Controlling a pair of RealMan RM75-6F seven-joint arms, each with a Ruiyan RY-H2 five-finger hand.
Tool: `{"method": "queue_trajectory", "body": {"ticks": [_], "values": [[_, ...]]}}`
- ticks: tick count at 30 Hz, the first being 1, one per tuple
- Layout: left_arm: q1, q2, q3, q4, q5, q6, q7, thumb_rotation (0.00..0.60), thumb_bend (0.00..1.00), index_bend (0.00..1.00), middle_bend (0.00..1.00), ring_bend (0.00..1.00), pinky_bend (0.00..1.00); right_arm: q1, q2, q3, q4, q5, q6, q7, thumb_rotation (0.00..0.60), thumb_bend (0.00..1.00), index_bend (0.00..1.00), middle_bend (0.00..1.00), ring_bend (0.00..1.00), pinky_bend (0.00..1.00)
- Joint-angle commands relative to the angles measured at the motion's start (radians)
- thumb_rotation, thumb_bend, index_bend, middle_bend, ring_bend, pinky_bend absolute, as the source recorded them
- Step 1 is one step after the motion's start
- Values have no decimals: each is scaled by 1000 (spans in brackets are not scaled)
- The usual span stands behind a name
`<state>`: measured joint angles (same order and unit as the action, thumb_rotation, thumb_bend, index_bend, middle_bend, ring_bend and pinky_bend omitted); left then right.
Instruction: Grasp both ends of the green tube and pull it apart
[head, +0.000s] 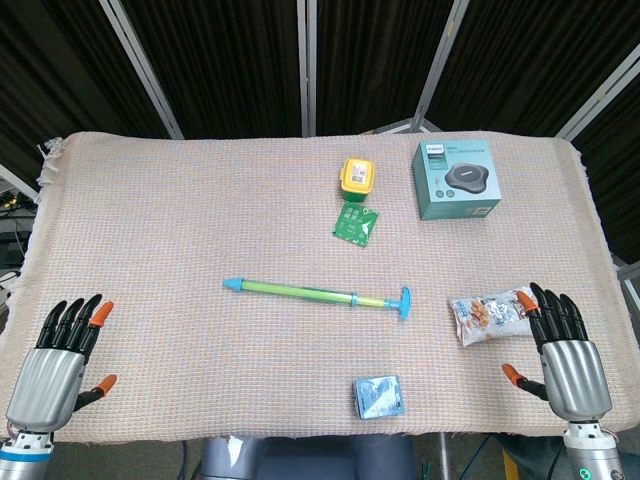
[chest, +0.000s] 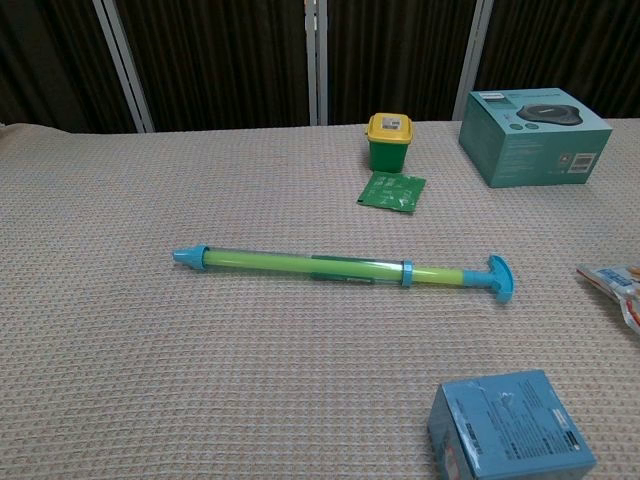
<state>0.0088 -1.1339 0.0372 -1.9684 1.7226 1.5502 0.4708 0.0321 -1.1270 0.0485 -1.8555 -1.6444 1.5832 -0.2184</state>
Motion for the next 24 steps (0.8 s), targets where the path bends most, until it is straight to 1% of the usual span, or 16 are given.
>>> {"method": "queue_trajectory", "body": {"ticks": [1,6,9,10,12,13,14,15,16,18,19,20,21,23,24], "values": [[0,-1,-1,1,-1,1,0,600,0,0,0,0,0,0,0,-1,0,0,-2,0,600,0,0,0,0,0],[-1,-8,-3,6,-5,-2,4,600,0,0,0,0,0,3,-1,-5,7,1,-12,2,600,0,0,0,0,0],[-2,-10,-3,2,-7,-6,3,600,0,0,0,0,0,18,-8,-11,23,10,-50,9,600,0,0,2,0,0],[-3,-9,-7,1,-8,-4,1,600,0,0,0,0,0,31,-12,-10,30,19,-77,11,600,0,0,50,26,4],[-6,-10,-14,5,-16,-4,-5,600,0,0,0,0,0,60,-22,-1,45,28,-122,8,600,0,0,261,235,124],[-9,-10,-18,6,-27,-9,-9,600,0,0,0,0,0,90,-31,12,64,32,-159,3,600,0,0,435,428,280],[-12,-11,-22,6,-37,-14,-12,600,0,0,0,0,0,112,-39,21,75,36,-188,2,600,0,0,585,606,479],[-14,-12,-24,7,-42,-17,-13,600,0,0,0,0,0,123,-43,25,80,40,-203,3,600,0,0,665,694,601],[-19,-14,-29,8,-53,-25,-13,600,0,0,0,0,0,156,-54,39,92,50,-248,3,600,0,0,762,794,754],[-29,-19,-37,12,-75,-43,-8,600,0,0,0,0,0,228,-81,70,113,96,-353,9,600,0,0,865,897,906],[-33,-22,-41,13,-84,-49,-5,600,0,0,0,0,0,257,-92,82,114,125,-404,15,600,0,4,911,943,961],[-36,-25,-44,14,-92,-55,-1,600,0,0,0,0,0,283,-101,93,111,156,-450,22,600,0,8,918,949,968],[-40,-29,-47,16,-103,-62,4,600,0,0,0,0,0,320,-114,112,107,207,-516,25,600,0,38,954,978,994],[-45,-35,-54,19,-122,-71,12,600,0,0,0,0,0,383,-143,143,115,295,-611,3,600,0,140,993,1000,1000],[-47,-37,-56,20,-128,-74,15,600,0,0,0,0,0,407,-158,154,125,325,-641,-14,600,0,170,997,1000,1000]]}}
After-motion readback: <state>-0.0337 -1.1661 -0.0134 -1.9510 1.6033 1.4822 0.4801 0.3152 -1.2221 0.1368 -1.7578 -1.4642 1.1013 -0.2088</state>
